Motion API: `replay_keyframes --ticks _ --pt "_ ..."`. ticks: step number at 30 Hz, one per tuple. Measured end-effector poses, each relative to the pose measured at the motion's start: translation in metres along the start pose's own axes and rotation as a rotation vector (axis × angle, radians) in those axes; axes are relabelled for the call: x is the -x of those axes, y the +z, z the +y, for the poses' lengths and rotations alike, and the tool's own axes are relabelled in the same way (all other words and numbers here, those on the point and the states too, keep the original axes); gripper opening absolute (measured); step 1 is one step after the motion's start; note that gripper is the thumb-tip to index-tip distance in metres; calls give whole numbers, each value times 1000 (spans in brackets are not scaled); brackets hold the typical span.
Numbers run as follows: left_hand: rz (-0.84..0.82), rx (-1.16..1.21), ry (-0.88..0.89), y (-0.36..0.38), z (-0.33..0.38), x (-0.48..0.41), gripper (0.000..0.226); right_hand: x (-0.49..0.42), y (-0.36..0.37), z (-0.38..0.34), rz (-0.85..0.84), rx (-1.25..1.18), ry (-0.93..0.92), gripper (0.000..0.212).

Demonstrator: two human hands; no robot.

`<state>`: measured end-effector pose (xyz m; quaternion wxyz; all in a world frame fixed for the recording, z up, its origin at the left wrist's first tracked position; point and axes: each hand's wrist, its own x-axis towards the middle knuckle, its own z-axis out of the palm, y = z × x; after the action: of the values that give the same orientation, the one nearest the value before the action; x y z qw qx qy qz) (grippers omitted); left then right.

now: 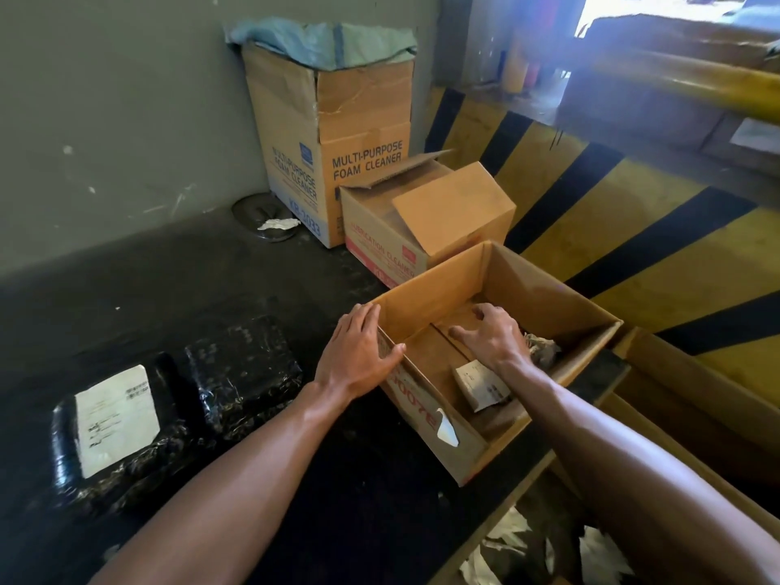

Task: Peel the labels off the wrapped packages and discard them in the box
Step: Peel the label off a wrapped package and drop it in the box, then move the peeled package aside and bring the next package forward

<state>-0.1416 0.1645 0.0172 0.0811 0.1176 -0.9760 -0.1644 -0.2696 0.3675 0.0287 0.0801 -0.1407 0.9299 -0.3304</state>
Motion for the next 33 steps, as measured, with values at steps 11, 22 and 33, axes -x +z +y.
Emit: replay_keyframes --ticks 11,22,33 --pt "161 258 -537 -46 -89 50 83 -17 45 -103 7 -57 -305 55" --pt "258 496 -895 -47 -154 106 69 -5 137 -183 -286 1 -389 65" --pt "251 705 -931 -25 -175 100 83 -11 213 -186 -617 89 -328 98"
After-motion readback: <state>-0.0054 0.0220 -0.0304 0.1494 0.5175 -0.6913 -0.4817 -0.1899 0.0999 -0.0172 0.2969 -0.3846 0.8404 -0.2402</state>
